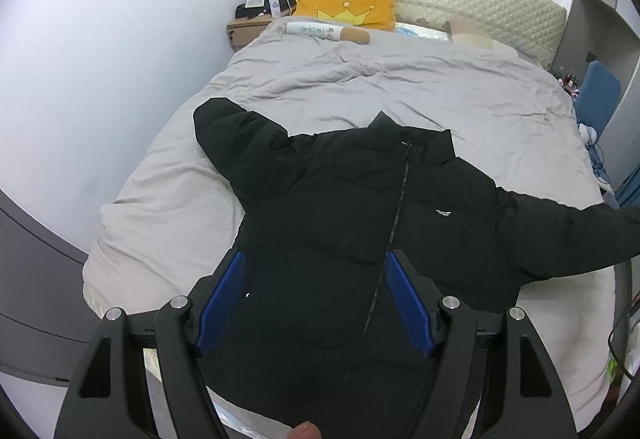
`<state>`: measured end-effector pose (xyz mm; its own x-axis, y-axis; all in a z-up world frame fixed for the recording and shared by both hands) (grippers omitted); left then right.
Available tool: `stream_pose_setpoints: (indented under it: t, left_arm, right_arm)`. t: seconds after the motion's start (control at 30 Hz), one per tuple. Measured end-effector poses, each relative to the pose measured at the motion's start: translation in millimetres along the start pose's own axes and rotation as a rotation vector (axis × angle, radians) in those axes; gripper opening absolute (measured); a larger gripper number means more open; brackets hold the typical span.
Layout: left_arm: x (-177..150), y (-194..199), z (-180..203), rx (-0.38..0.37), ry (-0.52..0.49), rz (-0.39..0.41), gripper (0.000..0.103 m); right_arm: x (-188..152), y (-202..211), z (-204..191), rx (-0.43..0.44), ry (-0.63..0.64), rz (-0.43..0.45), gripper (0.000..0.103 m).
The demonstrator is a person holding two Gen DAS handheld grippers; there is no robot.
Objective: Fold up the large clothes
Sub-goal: 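Grasp the sleeve cuff with the right gripper and lift it, then carry the sleeve across the jacket front with the right gripper and release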
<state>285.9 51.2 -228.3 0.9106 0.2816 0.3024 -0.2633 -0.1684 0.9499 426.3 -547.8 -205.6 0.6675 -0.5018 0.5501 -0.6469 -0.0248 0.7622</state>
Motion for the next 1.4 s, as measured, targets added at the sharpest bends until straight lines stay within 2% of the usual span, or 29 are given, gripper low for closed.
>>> stream_pose_setpoints:
  t: [0.2, 0.4, 0.53, 0.7, 0.97, 1.27, 1.4]
  left_arm:
    - [13, -4, -22, -0.036, -0.027, 0.022, 0.073]
    - [40, -14, -45, -0.074, -0.106, 0.070, 0.073]
    - [57, -32, -65, -0.138, -0.140, 0.064, 0.073]
    - [77, -49, -103, -0.141, -0.173, 0.088, 0.073]
    - [82, -86, -171, -0.147, -0.111, 0.058, 0.073]
    - [64, -133, -236, -0.106, -0.023, -0.020, 0.073]
    - [56, -149, -254, -0.097, 0.008, -0.048, 0.073]
  right_arm:
    - [-8, 39, -79, -0.028, 0.130, 0.078, 0.004]
    - [-32, 72, -169, -0.058, 0.255, 0.152, 0.004]
    - [-59, 85, -223, -0.090, 0.298, 0.186, 0.004]
    - [-100, 84, -294, -0.086, 0.364, 0.196, 0.006]
    - [-193, 37, -406, -0.020, 0.540, 0.124, 0.008]
    - [-302, -55, -487, 0.086, 0.662, -0.069, 0.010]
    - [-367, -107, -514, 0.113, 0.739, -0.187, 0.011]
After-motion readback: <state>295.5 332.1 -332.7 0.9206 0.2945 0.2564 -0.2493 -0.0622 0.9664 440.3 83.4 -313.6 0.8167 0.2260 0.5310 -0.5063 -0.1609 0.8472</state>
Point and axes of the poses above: each gripper's, at about its wrist camera, not at the fingertips, and y roughly against the way its jaws point, z to its right, x to its top, the point moved 10 cm from there along -y, roughly the way its jaws point, and after that the axes turned 15 degrees about -z, right-handed, at the moved point
